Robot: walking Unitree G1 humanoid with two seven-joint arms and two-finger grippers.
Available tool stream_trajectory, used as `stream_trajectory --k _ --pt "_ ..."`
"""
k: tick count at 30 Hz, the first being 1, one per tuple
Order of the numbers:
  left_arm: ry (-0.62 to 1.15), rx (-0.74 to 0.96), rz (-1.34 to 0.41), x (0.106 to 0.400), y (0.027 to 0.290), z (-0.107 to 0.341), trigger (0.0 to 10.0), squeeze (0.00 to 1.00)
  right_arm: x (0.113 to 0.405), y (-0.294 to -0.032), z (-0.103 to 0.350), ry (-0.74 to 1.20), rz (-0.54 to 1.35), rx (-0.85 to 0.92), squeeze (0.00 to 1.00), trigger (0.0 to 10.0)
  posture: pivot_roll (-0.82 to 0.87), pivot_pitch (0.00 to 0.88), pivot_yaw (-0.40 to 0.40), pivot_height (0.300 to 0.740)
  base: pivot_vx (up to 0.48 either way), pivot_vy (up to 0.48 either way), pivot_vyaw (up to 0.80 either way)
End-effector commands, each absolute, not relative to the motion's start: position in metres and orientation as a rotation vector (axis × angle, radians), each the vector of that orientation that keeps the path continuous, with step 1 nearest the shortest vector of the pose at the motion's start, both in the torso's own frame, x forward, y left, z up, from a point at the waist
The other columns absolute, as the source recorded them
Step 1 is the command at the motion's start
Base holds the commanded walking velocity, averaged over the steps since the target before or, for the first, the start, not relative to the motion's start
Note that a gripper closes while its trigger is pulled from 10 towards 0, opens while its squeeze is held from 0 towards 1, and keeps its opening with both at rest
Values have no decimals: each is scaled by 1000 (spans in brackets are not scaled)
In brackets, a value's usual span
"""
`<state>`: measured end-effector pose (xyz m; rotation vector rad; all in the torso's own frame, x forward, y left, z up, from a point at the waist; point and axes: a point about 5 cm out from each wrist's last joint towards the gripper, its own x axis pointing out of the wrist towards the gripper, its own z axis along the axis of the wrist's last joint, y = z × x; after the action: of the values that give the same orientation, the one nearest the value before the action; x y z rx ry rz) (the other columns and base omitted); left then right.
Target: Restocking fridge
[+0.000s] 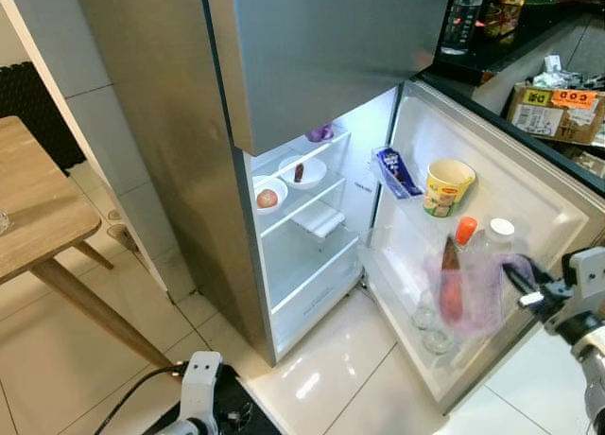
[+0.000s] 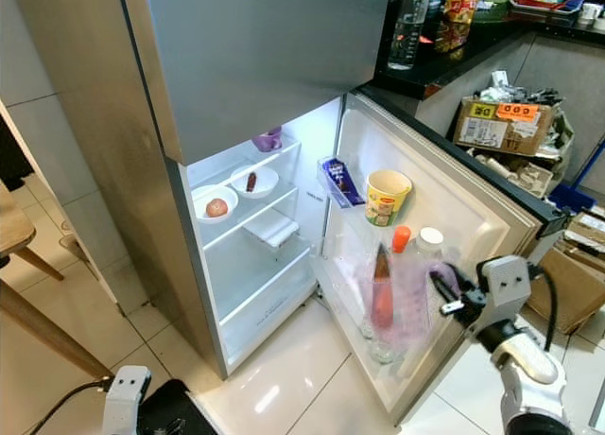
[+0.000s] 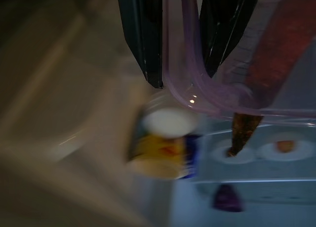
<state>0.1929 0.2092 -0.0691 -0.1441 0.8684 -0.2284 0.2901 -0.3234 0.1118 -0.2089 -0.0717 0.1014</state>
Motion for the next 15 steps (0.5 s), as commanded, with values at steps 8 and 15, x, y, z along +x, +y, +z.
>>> stream_trajectory --k 8,15 --pt "891 -133 -258 188 201 -73 10000 0 296 -334 125 -102 -50 -274 0 10000 -49 0 -32 740 0 0 0" --pt "891 -132 -257 188 201 -73 10000 0 290 -362 137 -95 -246 -335 0 10000 -48 0 -31 740 0 0 0"
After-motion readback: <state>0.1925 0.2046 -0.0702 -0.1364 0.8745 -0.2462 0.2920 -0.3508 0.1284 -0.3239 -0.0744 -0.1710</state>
